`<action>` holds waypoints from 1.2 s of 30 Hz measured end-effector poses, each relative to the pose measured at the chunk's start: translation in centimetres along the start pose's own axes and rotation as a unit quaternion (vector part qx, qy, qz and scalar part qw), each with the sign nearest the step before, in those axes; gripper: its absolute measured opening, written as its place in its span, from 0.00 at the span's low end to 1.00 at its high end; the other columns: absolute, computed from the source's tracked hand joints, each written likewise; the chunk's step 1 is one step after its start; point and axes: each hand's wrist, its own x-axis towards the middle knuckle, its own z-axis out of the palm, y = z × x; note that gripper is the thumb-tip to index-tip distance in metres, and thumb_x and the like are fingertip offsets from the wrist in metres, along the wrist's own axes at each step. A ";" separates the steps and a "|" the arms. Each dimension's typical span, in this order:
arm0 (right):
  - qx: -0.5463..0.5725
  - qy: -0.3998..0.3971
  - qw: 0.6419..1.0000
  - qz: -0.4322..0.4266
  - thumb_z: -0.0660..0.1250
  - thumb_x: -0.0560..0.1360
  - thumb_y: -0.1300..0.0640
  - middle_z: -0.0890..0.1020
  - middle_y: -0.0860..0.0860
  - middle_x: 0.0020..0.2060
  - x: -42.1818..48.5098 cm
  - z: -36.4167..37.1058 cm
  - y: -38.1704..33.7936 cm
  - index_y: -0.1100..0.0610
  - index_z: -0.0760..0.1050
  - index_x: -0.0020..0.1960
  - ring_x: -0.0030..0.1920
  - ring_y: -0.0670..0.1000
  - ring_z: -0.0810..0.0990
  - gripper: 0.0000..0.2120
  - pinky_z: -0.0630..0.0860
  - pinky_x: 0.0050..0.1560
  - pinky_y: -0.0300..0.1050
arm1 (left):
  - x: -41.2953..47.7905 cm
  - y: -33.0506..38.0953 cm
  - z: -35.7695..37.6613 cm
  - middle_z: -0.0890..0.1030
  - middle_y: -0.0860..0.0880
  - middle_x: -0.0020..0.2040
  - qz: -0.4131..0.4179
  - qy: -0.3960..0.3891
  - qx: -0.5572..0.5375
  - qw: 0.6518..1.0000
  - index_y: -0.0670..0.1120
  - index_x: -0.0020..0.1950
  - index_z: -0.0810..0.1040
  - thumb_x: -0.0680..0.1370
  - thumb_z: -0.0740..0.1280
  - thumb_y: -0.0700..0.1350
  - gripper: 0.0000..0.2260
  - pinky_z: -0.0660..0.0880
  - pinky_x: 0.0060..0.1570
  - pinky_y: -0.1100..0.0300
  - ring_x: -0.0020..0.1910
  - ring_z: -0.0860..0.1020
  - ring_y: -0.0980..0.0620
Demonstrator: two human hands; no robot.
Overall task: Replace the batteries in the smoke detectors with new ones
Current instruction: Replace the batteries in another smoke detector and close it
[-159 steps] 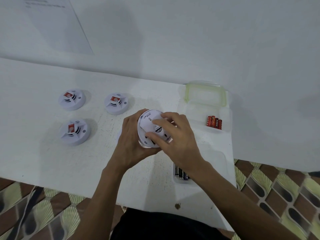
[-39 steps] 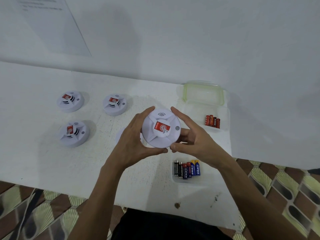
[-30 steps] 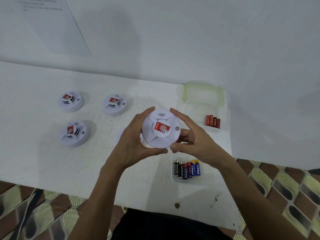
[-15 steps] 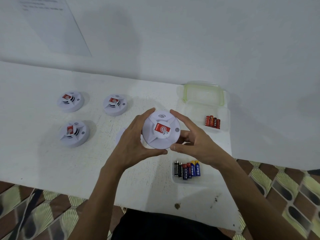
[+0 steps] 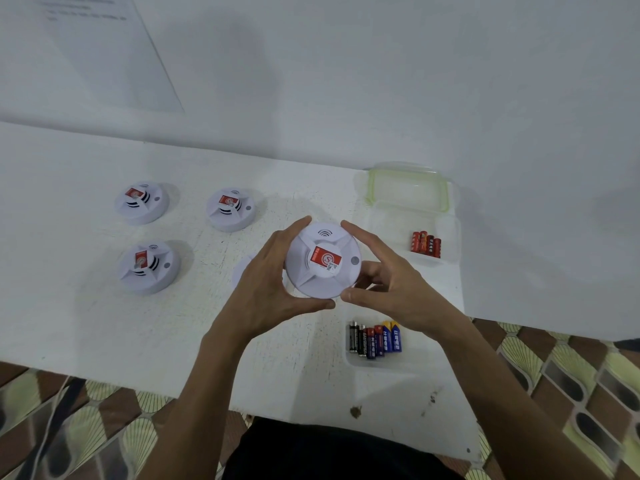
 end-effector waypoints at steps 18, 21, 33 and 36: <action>-0.009 0.007 1.000 -0.010 0.72 0.74 0.60 0.84 0.53 0.46 -0.2 0.3 0.4 0.31 0.53 0.72 0.42 0.47 0.81 0.41 0.78 0.49 0.39 | -0.3 -0.1 -0.1 0.65 0.59 0.69 -0.006 -0.010 0.003 1.000 0.61 0.74 0.55 0.61 0.80 0.56 0.48 0.60 0.56 0.80 0.63 0.64 0.66; -0.012 0.007 1.000 -0.010 0.72 0.74 0.60 0.84 0.52 0.45 -0.2 0.3 0.4 0.32 0.53 0.73 0.41 0.47 0.81 0.41 0.77 0.49 0.38 | -0.3 -0.1 -0.2 0.66 0.58 0.70 -0.006 -0.011 0.003 1.000 0.61 0.74 0.55 0.61 0.80 0.56 0.48 0.60 0.56 0.80 0.63 0.64 0.66; -0.012 0.006 1.000 -0.010 0.72 0.74 0.60 0.84 0.52 0.45 -0.1 0.6 0.2 0.34 0.54 0.73 0.40 0.45 0.80 0.41 0.78 0.48 0.38 | -0.5 -0.3 -0.4 0.65 0.57 0.71 -0.006 -0.012 0.005 1.000 0.60 0.74 0.55 0.61 0.80 0.56 0.48 0.59 0.57 0.79 0.64 0.64 0.66; -0.015 0.008 1.000 -0.009 0.72 0.74 0.60 0.84 0.52 0.44 -0.1 0.7 0.0 0.34 0.53 0.74 0.40 0.45 0.80 0.41 0.77 0.47 0.37 | -0.5 -0.3 -0.5 0.66 0.57 0.71 -0.009 -0.011 -0.007 1.000 0.61 0.74 0.55 0.61 0.80 0.56 0.48 0.62 0.59 0.75 0.65 0.65 0.64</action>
